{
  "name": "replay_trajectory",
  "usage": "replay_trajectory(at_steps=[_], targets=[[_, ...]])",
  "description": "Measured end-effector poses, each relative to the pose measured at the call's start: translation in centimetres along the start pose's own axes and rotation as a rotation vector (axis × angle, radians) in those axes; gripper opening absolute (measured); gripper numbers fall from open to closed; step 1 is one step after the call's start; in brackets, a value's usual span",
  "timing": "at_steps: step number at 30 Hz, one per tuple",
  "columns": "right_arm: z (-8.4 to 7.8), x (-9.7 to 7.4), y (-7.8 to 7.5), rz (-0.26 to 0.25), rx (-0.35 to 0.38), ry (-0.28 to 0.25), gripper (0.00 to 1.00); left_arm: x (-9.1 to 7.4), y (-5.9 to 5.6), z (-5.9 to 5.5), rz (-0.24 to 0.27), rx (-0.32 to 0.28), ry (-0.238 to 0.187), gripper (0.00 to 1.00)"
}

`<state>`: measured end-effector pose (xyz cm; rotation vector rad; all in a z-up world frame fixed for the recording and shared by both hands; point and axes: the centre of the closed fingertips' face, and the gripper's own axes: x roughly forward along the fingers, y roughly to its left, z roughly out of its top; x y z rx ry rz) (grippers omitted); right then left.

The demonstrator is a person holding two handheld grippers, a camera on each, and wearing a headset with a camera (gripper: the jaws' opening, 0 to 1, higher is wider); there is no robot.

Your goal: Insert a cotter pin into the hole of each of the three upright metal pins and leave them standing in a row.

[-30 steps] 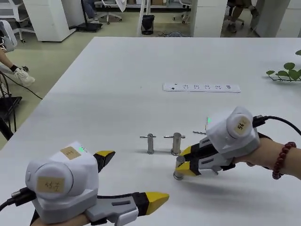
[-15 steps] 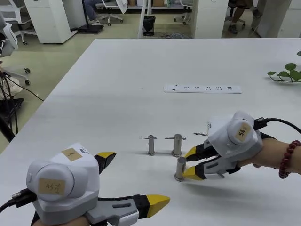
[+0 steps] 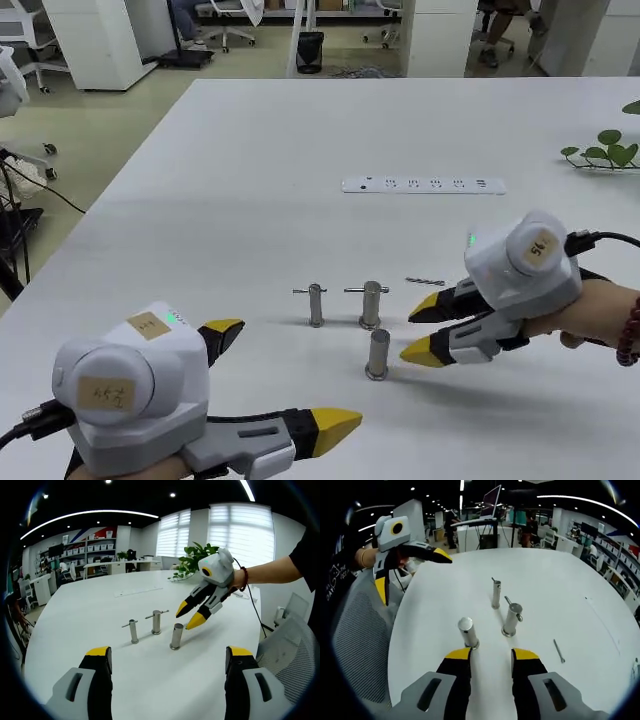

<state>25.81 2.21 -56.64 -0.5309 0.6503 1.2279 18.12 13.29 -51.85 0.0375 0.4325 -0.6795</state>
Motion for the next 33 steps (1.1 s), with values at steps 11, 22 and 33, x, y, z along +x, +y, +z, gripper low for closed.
replay_trajectory(at_steps=[11,22,33], targets=[[-0.3,-1.0,-2.9,-0.075,0.073,0.06,0.27,0.1,0.6,0.3,0.02,-0.01,-0.028,0.93],[-0.8,-0.6,-5.8,-0.119,0.099,0.127,0.25,0.2,1.5,0.0,0.057,-0.016,-0.025,0.92],[-1.9,0.4,-9.5,-0.131,0.105,0.21,0.19,0.1,1.9,-0.1,0.069,-0.007,-0.016,0.91]])
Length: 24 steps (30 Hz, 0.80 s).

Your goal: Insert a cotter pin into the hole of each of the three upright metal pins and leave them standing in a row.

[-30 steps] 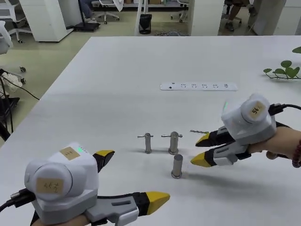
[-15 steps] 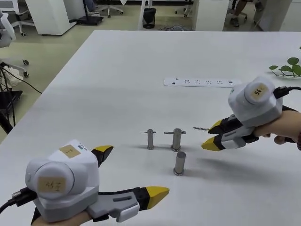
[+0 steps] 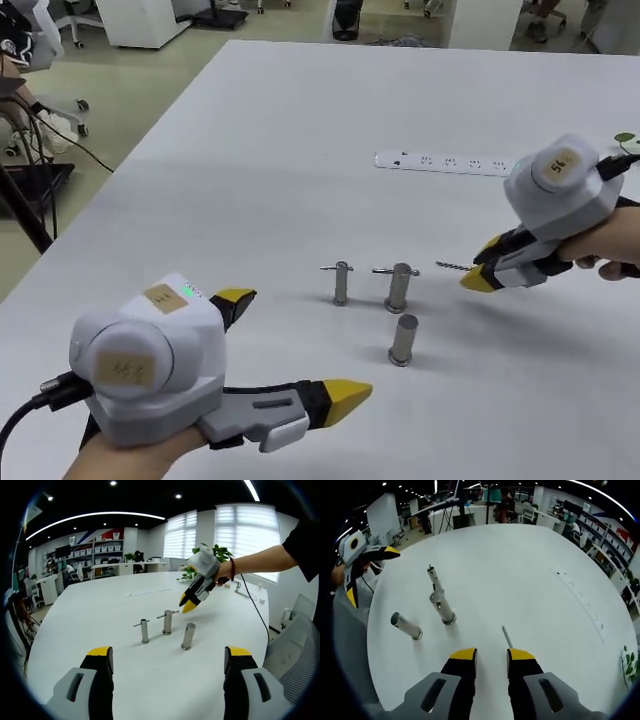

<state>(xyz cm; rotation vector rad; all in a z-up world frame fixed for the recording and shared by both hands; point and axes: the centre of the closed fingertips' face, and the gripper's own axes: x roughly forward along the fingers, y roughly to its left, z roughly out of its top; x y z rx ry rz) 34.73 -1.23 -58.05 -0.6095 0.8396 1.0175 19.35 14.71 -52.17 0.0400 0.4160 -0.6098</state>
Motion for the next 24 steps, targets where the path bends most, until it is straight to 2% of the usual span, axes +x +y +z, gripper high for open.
replay_trajectory(at_steps=[8,14,24], targets=[[-0.6,1.8,-1.9,-0.004,-0.024,0.04,0.16,-0.1,0.1,-0.1,0.001,-0.002,0.006,0.88],[-0.9,2.2,-1.4,0.001,-0.013,0.06,0.12,-0.2,0.2,0.0,-0.002,-0.009,-0.002,0.84],[-0.6,2.2,-1.2,0.004,-0.024,0.072,0.08,-0.1,0.1,-0.2,-0.009,-0.009,0.009,0.83]])
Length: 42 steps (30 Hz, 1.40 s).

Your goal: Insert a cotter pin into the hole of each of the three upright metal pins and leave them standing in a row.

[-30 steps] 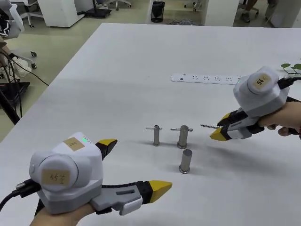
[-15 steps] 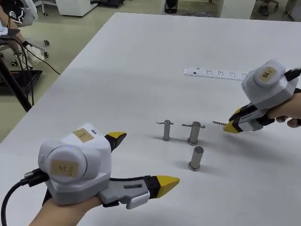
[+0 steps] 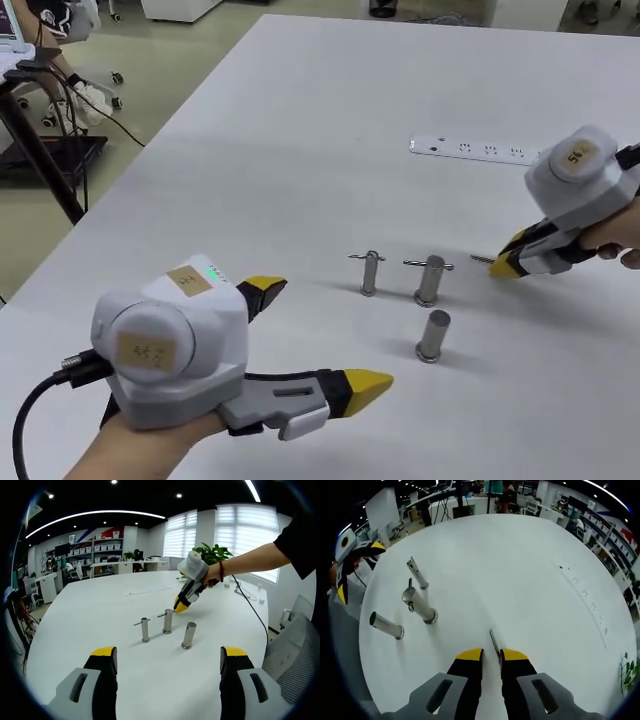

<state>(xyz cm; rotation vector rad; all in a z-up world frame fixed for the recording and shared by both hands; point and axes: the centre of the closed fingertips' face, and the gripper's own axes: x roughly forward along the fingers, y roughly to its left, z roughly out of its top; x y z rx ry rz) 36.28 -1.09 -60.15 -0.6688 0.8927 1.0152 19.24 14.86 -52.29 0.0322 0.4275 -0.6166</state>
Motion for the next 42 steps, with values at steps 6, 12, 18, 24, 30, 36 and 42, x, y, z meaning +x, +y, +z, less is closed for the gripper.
replay_trajectory(at_steps=[6,12,18,24,30,36,42], targets=[[-0.4,0.1,-0.2,0.003,0.011,0.02,0.07,0.0,0.1,0.0,0.005,-0.003,-0.002,0.83],[-0.9,0.2,-0.4,0.004,0.03,0.039,0.06,0.0,0.1,0.0,0.005,0.001,-0.001,0.83],[-0.9,0.3,0.0,0.005,0.026,0.044,0.04,0.0,0.0,-0.1,0.002,0.006,0.001,0.83],[-1.0,0.4,-0.3,-0.007,0.008,0.055,0.0,0.0,0.0,-0.2,0.003,0.004,0.007,0.83],[-1.0,0.2,-0.1,-0.008,0.003,0.064,0.0,0.1,-0.2,-0.4,-0.007,0.008,0.018,0.82],[-1.0,-0.1,0.6,-0.002,-0.052,0.063,0.0,0.2,-0.7,-0.5,-0.027,-0.013,0.022,0.81],[-0.3,-1.0,0.9,-0.012,-0.05,0.004,0.0,0.4,-1.1,-0.7,-0.044,-0.01,0.037,0.78]])
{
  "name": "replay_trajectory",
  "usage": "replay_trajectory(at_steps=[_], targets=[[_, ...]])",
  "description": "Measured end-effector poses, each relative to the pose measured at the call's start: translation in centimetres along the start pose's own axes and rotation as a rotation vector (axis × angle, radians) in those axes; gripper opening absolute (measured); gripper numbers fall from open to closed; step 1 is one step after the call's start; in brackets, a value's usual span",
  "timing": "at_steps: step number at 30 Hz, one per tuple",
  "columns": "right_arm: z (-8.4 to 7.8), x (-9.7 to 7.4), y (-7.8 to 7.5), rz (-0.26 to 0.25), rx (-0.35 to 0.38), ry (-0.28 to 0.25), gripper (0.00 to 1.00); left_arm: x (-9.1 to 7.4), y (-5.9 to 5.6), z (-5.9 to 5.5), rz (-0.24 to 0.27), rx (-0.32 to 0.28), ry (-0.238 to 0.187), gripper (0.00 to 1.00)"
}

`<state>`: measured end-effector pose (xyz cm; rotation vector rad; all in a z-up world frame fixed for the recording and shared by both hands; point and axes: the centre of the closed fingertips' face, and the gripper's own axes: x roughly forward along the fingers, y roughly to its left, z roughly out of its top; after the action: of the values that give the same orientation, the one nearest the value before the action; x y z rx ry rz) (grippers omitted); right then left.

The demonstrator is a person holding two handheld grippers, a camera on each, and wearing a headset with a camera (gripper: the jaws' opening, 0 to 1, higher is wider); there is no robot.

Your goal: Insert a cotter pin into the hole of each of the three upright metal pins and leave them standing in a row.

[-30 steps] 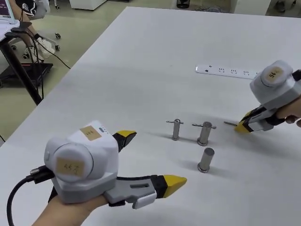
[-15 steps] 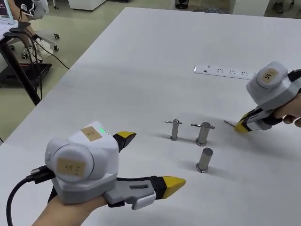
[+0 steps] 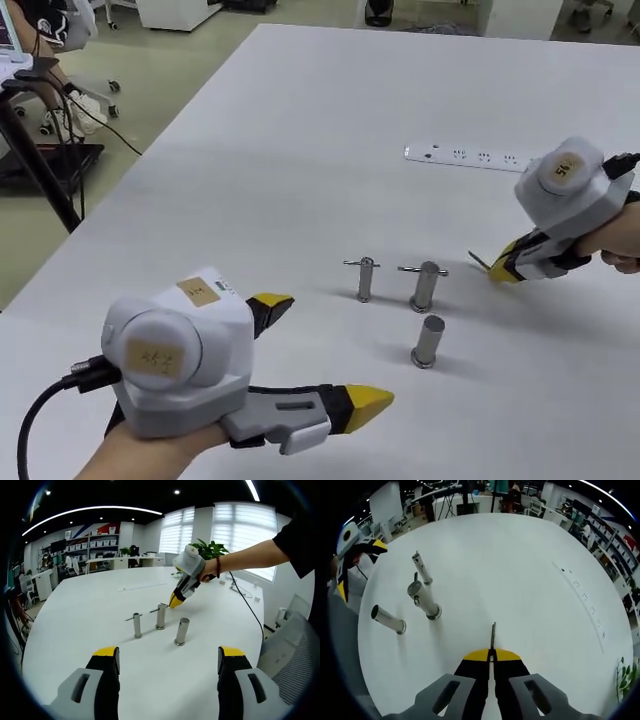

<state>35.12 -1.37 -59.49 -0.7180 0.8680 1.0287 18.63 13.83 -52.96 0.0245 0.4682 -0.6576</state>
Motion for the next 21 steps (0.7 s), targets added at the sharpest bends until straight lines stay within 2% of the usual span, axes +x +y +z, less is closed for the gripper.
replay_trajectory(at_steps=[7,13,21], targets=[[0.0,-1.2,0.6,-0.005,-0.039,-0.048,0.0,0.2,-0.9,0.4,-0.033,-0.01,-0.007,0.71],[0.5,-2.2,1.9,-0.003,-0.074,-0.089,0.0,0.8,-1.4,2.2,-0.071,-0.008,-0.031,0.66],[1.5,-3.9,4.0,-0.009,-0.127,-0.149,0.0,2.1,-1.7,3.3,-0.118,-0.014,0.007,0.54]])
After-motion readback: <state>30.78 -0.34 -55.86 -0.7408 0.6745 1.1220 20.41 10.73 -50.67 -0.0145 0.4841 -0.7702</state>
